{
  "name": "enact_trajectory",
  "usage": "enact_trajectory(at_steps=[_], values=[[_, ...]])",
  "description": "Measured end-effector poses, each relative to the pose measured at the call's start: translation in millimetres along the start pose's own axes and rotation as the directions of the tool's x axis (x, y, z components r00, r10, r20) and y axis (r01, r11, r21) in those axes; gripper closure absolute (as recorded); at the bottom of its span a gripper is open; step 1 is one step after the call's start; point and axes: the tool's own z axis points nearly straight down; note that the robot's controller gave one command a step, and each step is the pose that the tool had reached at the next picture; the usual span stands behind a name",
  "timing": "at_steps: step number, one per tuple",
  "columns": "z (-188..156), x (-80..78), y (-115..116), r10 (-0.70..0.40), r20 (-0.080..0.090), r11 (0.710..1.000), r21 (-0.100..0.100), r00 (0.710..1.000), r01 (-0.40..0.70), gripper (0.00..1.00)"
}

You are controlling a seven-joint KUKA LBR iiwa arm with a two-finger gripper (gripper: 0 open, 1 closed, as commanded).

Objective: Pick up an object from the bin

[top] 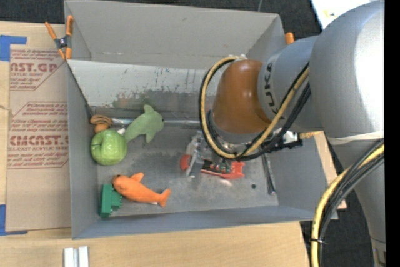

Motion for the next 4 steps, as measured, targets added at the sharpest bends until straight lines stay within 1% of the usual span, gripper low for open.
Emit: enact_trajectory(at_steps=[4], values=[[0.4, 0.4, -0.3, 0.0, 0.001, 1.0, 0.001, 1.0, 0.0, 1.0]])
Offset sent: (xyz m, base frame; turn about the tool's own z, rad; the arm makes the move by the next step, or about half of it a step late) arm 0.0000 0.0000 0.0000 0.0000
